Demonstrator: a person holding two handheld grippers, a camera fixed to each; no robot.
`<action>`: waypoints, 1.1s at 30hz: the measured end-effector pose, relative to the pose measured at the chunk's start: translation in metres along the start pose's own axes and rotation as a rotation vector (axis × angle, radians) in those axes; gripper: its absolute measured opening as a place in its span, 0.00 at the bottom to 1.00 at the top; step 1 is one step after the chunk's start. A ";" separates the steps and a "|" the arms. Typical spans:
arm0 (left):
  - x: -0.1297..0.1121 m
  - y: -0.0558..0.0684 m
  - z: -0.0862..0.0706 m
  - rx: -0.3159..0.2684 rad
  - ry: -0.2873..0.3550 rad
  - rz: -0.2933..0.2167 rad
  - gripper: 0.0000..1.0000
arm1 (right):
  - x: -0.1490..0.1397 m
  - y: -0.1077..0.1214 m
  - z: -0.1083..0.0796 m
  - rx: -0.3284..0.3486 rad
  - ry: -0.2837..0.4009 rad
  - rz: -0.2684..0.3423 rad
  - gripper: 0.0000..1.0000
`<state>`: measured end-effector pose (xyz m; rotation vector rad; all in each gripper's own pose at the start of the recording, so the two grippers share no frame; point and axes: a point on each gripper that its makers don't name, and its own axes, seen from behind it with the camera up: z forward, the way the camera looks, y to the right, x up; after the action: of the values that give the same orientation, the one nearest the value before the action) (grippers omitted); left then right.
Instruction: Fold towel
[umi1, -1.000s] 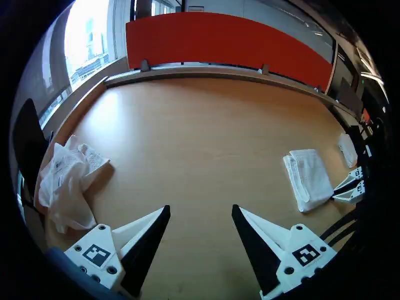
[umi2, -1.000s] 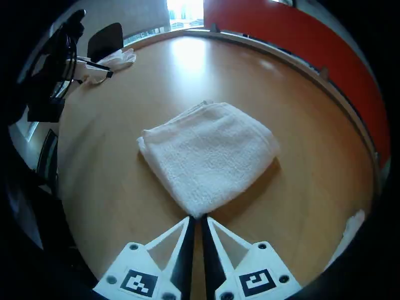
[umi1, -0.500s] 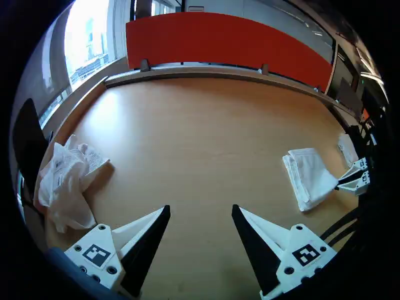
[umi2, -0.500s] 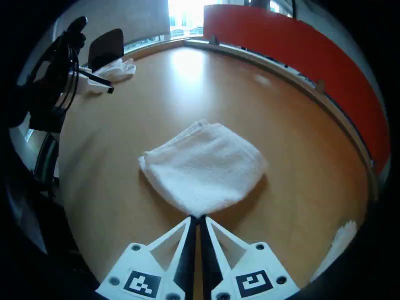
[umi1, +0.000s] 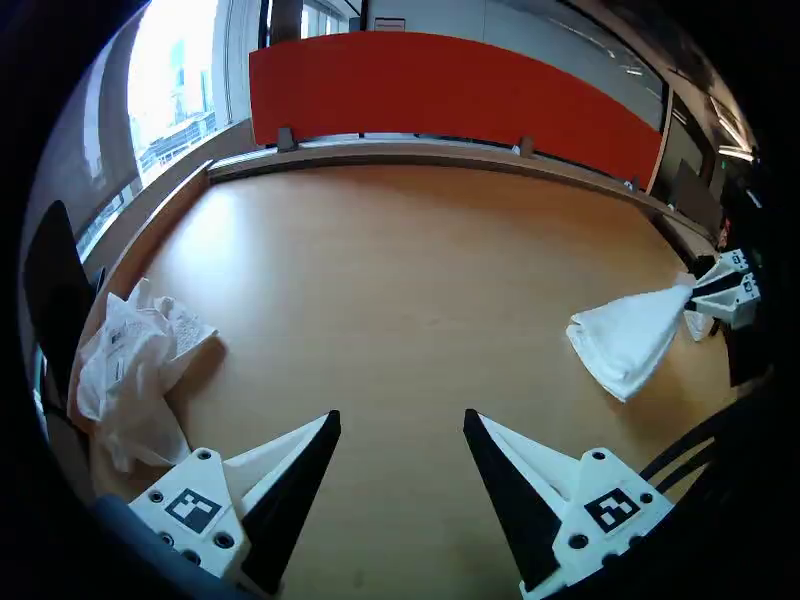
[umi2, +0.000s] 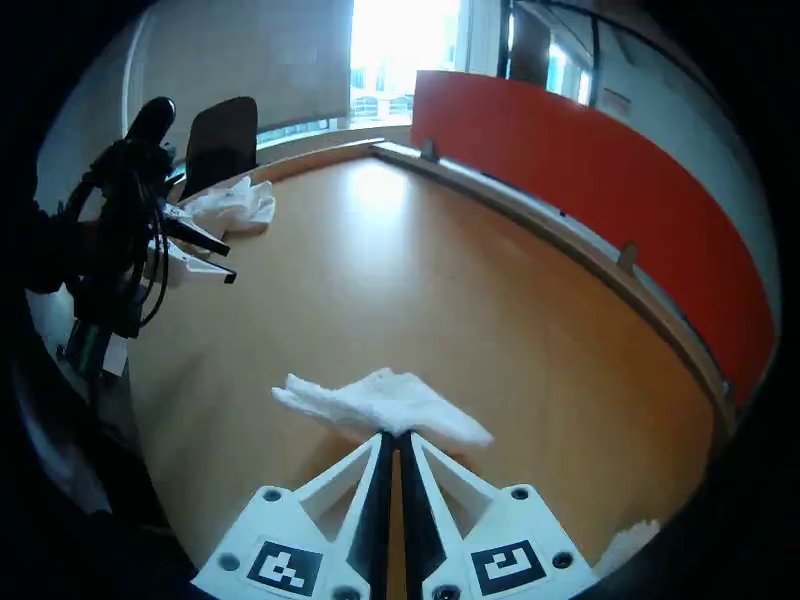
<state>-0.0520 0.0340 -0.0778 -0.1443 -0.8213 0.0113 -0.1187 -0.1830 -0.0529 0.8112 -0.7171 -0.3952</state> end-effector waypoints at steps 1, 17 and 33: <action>0.001 0.000 0.000 -0.001 0.001 -0.002 0.91 | 0.007 0.001 -0.002 0.001 0.010 0.000 0.05; 0.012 0.008 0.001 -0.017 0.019 -0.002 0.91 | 0.065 0.027 -0.030 -0.022 0.091 -0.018 0.05; 0.019 0.013 0.001 -0.025 0.028 0.014 0.91 | 0.065 0.068 -0.050 -0.054 0.078 -0.022 0.05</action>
<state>-0.0396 0.0482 -0.0651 -0.1732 -0.7931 0.0127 -0.0342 -0.1513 0.0036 0.7800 -0.6232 -0.3986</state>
